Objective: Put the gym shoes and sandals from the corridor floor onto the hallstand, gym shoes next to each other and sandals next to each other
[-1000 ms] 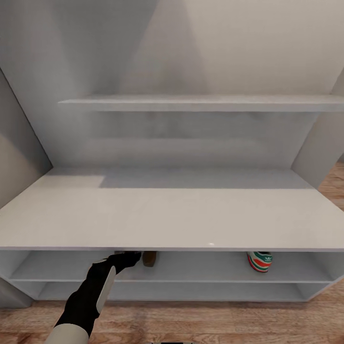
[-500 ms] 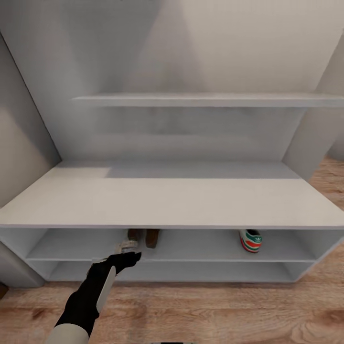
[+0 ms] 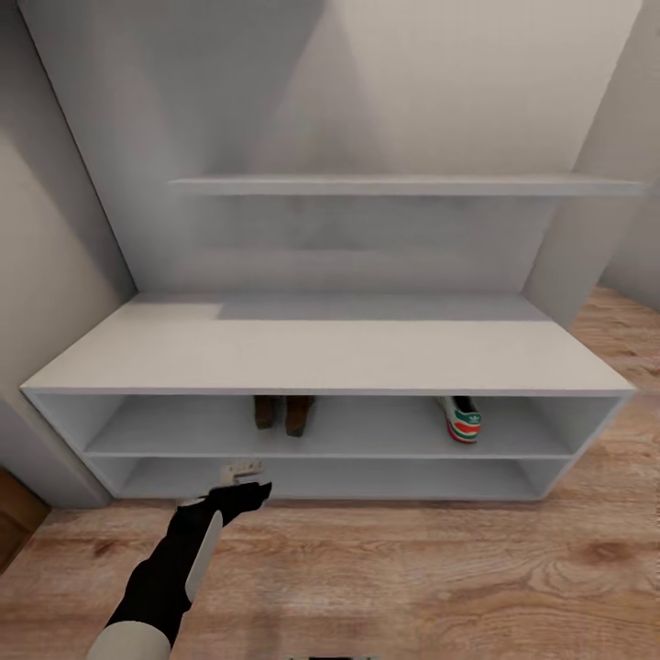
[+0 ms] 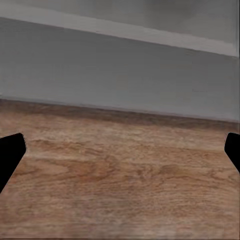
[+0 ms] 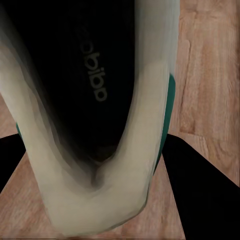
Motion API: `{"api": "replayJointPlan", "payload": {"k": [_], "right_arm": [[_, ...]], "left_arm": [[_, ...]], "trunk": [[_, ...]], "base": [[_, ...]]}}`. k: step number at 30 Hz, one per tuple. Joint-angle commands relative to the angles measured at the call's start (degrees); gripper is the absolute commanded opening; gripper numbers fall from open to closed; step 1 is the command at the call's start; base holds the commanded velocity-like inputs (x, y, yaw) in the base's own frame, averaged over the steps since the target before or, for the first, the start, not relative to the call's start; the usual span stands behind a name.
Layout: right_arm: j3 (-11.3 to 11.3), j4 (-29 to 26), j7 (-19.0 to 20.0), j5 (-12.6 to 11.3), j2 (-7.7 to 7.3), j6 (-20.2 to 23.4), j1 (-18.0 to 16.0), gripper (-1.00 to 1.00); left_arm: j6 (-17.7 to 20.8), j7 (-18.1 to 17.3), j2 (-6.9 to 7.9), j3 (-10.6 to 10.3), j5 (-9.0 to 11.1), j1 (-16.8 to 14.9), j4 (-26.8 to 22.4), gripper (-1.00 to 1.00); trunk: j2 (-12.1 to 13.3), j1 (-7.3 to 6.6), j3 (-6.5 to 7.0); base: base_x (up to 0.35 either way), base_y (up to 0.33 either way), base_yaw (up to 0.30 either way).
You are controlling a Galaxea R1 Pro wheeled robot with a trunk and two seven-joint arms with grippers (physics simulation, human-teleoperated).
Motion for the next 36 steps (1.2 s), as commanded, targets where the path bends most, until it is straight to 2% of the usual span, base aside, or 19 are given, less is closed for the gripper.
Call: {"api": "replayJointPlan", "payload": {"k": [1, 4, 5, 13, 16, 22, 36], "right_arm": [[-0.04, -0.03, -0.11, 0.16, 0.10, 0.28, -0.08, -1.00], [-0.08, 0.00, -0.04, 0.12, 0.24, 0.28, -0.08, -1.00], [-0.10, 0.01, -0.02, 0.10, 0.28, 0.28, -0.08, -1.00], [-0.09, 0.04, 0.13, 0.04, 0.38, -0.03, -0.08, -1.00], [-0.03, 0.19, 0.17, 0.01, 0.39, -0.16, -0.08, -1.00], [0.01, 0.37, 0.21, 0.01, 0.40, -0.38, -0.08, -1.00], [0.24, 0.13, 0.11, 0.04, 0.39, -0.26, -0.08, -1.00]], "left_arm": [[-0.88, -0.17, -0.08, 0.20, 0.43, 0.01, -0.07, 1.00], [-4.91, -0.18, -0.14, 0.19, 0.49, 0.05, 0.03, 1.00], [-8.46, -0.18, -0.20, 0.19, 0.52, 0.06, 0.08, 1.00], [-17.43, -0.33, -0.23, 0.16, 0.72, 0.11, 0.07, 1.00], [-24.06, -0.35, -0.44, 0.11, 0.80, 0.58, 0.13, 1.00], [-25.52, -0.31, -0.49, 0.10, 0.87, 0.67, 1.80, 1.00], [-25.70, -0.36, -0.67, -0.06, 0.89, 0.68, 3.19, 1.00]], "trunk": [[-0.03, -0.05, -0.05], [-0.03, -0.05, -0.05], [-0.03, -0.05, -0.05], [-0.03, -0.05, -0.05], [-0.03, -0.05, -0.05], [-0.03, -0.05, -0.05], [-0.03, -0.05, -0.05]], "base": [[-0.341, 0.000, 0.000], [-0.341, 0.000, 0.000], [-0.341, 0.000, 0.000], [-0.341, 0.000, 0.000], [-0.327, 0.000, 0.000], [-0.115, 0.000, 0.000], [-0.025, -0.004, 0.000]]}}
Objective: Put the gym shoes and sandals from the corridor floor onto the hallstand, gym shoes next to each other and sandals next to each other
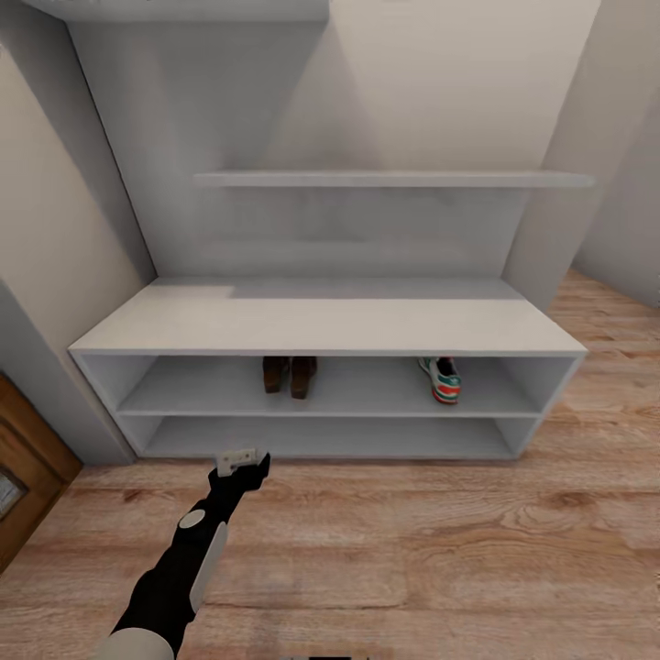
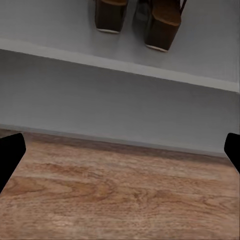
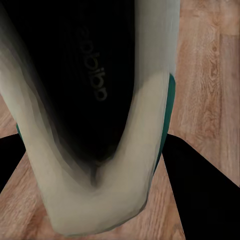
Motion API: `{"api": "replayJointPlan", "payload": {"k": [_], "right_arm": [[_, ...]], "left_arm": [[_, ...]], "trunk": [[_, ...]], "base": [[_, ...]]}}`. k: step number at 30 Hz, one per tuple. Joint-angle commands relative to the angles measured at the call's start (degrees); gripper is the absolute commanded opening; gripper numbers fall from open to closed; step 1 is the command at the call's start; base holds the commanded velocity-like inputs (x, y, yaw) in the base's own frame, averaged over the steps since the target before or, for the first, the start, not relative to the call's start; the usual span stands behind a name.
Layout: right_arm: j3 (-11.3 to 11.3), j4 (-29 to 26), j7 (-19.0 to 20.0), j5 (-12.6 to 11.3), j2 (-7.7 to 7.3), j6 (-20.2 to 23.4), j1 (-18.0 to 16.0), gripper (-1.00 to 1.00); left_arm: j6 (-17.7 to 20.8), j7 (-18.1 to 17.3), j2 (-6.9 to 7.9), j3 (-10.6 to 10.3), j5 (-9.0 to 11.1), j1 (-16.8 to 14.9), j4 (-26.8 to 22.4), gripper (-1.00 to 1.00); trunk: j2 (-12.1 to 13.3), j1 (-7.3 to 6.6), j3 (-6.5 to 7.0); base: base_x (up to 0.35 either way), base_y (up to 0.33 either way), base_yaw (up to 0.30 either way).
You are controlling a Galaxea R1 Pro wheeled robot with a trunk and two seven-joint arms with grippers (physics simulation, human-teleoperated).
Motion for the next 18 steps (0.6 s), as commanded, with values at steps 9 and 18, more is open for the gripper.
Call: {"api": "replayJointPlan", "payload": {"k": [9, 18], "right_arm": [[-0.10, -0.05, -0.24, 0.16, 0.00, 0.28, -0.07, -1.00], [-0.11, -0.04, -0.24, 0.17, 0.03, 0.28, -0.07, -1.00]], "left_arm": [[0.40, -0.23, -0.15, 0.16, 0.49, -0.01, -0.01, 1.00], [0.40, -0.23, -0.15, 0.11, 0.57, -0.01, 0.23, 1.00]], "trunk": [[-0.02, -0.03, -0.05], [-0.02, -0.03, -0.05]], "base": [[-0.255, -0.136, 0.000], [-0.031, -0.009, 0.000]]}}
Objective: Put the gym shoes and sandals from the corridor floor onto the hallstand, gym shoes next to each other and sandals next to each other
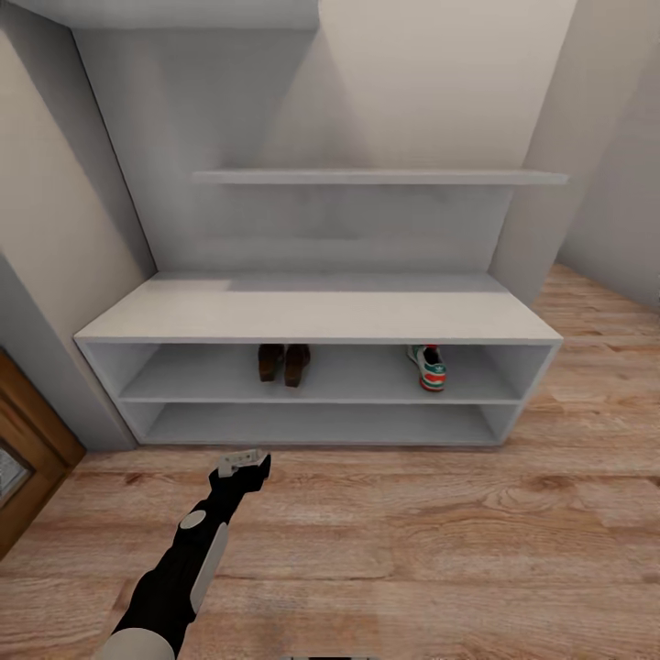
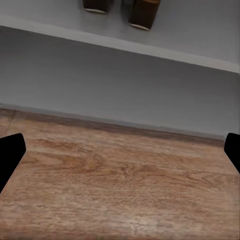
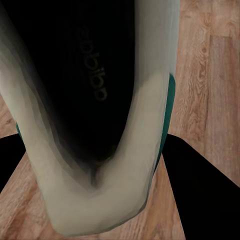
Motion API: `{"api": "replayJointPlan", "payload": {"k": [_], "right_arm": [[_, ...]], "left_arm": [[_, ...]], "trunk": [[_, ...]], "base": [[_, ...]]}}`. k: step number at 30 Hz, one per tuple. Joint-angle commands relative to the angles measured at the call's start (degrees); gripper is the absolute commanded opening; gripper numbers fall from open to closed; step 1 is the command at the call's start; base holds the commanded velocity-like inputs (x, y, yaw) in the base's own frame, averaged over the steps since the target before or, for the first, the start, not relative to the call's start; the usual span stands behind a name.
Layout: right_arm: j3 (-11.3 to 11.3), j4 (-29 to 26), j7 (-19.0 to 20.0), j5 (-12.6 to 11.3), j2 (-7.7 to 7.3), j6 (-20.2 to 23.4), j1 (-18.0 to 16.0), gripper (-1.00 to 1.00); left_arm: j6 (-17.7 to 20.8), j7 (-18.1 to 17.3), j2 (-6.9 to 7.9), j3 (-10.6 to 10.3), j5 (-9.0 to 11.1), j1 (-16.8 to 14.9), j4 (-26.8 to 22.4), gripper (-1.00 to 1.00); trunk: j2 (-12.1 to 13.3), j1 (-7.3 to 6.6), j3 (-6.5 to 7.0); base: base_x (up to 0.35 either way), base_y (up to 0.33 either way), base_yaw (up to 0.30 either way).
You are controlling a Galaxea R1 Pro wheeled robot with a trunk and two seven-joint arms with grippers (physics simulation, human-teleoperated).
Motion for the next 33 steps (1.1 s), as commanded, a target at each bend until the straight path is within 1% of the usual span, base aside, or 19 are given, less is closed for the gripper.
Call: {"api": "replayJointPlan", "payload": {"k": [1, 11, 19, 30, 33], "right_arm": [[-0.03, -0.04, -0.13, 0.14, 0.00, 0.27, -0.07, -1.00], [-0.03, -0.02, -0.13, 0.17, 0.06, 0.27, -0.07, -1.00], [-0.03, -0.02, -0.13, 0.18, 0.06, 0.27, -0.07, -1.00], [0.05, 0.09, -0.06, 0.18, 0.06, 0.27, -0.07, -1.00], [0.08, 0.18, 0.01, 0.14, 0.06, 0.27, -0.07, -1.00]], "left_arm": [[0.40, -0.23, -0.05, 0.16, 0.49, -0.01, -0.05, 1.00], [0.40, -0.23, -0.05, 0.17, 0.49, -0.01, 0.11, 1.00], [0.40, -0.23, -0.05, 0.16, 0.49, -0.01, 0.11, 1.00], [0.23, -0.35, -0.05, 0.21, 0.42, -0.01, 0.11, 1.00], [-1.03, -1.07, 0.01, 0.23, 0.40, 0.02, 0.11, 1.00]], "trunk": [[-0.02, -0.02, -0.05], [-0.02, -0.02, -0.05], [-0.02, -0.02, -0.05], [-0.02, -0.02, -0.05], [-0.02, -0.02, -0.05]], "base": [[-0.115, 0.000, 0.000], [-0.296, 0.001, 0.000], [-0.306, 0.069, 0.000], [-0.034, 0.006, 0.000], [0.000, 0.000, 0.000]]}}
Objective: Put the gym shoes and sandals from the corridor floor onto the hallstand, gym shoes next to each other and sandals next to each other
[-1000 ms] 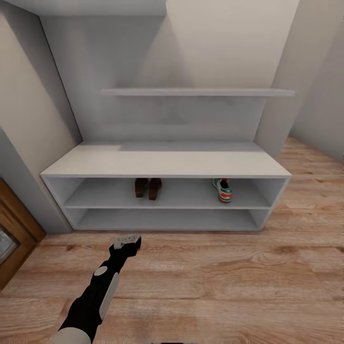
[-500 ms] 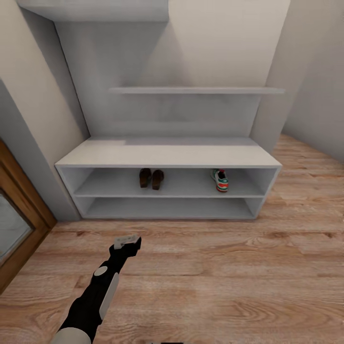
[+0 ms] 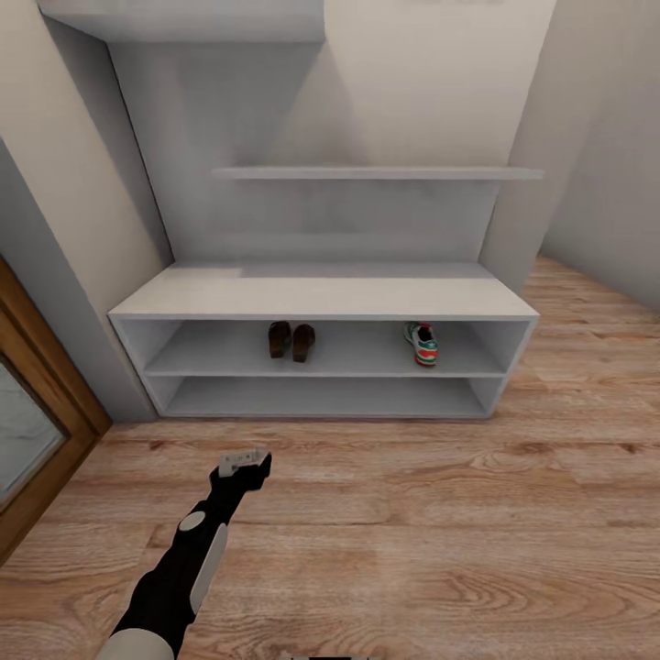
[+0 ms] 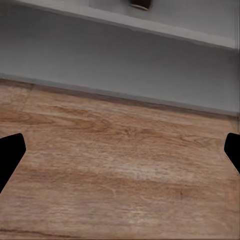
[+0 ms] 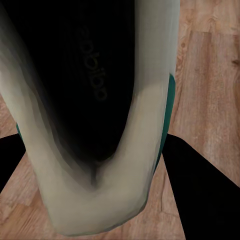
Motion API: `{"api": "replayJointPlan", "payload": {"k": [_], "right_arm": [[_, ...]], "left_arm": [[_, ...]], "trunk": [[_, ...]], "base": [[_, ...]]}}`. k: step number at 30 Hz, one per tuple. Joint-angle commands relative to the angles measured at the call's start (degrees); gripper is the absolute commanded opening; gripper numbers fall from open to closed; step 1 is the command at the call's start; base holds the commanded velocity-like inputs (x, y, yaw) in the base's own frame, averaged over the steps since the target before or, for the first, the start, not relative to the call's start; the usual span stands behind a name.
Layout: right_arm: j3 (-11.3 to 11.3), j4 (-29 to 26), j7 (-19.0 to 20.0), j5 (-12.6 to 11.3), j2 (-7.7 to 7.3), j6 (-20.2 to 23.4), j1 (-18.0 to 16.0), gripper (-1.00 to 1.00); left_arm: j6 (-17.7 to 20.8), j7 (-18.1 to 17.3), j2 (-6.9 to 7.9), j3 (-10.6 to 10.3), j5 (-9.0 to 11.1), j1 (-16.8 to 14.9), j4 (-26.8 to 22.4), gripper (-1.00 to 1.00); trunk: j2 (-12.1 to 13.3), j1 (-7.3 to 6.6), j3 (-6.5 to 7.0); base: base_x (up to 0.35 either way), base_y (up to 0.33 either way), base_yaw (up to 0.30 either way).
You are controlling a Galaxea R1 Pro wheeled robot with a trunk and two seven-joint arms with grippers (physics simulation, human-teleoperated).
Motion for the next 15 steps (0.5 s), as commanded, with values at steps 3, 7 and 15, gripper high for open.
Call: {"api": "replayJointPlan", "payload": {"k": [3, 7, 15], "right_arm": [[0.26, 0.09, 0.01, 0.02, 0.27, 0.28, -0.07, -1.00], [9.09, 0.04, 0.08, 0.05, 6.43, 0.26, -0.07, -1.00], [29.26, 0.07, 0.04, -0.45, 18.82, 0.27, -0.07, -1.00]], "left_arm": [[-3.81, -6.91, 0.70, 0.30, 0.53, 0.15, -0.08, 1.00], [-6.76, -26.11, 3.93, 0.81, 0.64, 0.27, -0.07, 1.00], [-7.14, -47.43, 8.84, 15.27, 2.92, 0.30, -0.16, 1.00]], "trunk": [[-0.02, -0.01, -0.05], [-0.02, -0.01, -0.05], [-0.02, -0.01, -0.05]], "base": [[0.000, 0.000, 0.000], [0.000, 0.000, 0.000], [0.000, 0.000, 0.000]]}}
